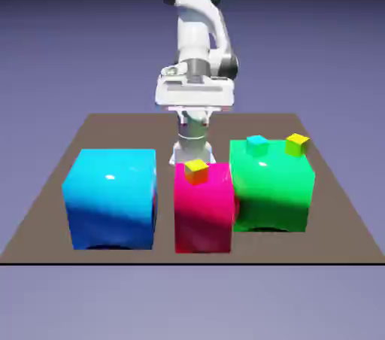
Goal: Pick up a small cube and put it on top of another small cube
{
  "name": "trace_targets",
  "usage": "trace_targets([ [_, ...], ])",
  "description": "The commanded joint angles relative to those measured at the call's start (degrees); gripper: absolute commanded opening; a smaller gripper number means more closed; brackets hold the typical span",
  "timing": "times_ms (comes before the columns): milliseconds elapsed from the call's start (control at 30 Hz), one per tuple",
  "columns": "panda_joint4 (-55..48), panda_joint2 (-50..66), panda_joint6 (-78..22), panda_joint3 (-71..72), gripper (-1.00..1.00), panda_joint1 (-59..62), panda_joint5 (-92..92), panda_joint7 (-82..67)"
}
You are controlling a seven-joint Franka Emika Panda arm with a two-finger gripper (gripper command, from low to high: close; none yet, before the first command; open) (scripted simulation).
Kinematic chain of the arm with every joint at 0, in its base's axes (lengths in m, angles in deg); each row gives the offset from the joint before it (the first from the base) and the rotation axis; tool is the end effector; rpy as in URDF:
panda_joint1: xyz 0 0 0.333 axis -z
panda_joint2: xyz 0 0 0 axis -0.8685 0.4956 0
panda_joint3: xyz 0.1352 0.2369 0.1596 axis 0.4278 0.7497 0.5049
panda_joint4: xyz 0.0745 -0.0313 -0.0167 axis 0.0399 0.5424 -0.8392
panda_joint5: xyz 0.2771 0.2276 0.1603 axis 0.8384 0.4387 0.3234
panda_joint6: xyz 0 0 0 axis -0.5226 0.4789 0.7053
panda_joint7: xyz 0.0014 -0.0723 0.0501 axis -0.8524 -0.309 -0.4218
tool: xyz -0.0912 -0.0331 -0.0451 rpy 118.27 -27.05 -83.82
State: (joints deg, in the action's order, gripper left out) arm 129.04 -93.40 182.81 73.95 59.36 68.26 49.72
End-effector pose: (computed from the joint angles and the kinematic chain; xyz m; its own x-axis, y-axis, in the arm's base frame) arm 0.3876 -0.0097 0.4662 0.5153 -0.6644 0.5413 -0.4581 -0.7473 -0.4813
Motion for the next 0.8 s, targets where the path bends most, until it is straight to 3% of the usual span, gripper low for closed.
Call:
trace_targets([
  [0, -0.22, -0.88, -0.47, -2.08, 0.00, -0.20, -0.89, -1.30],
  [767, -5.34, -21.18, -11.35, -49.84, 0.00, -4.79, -21.27, -31.14],
])
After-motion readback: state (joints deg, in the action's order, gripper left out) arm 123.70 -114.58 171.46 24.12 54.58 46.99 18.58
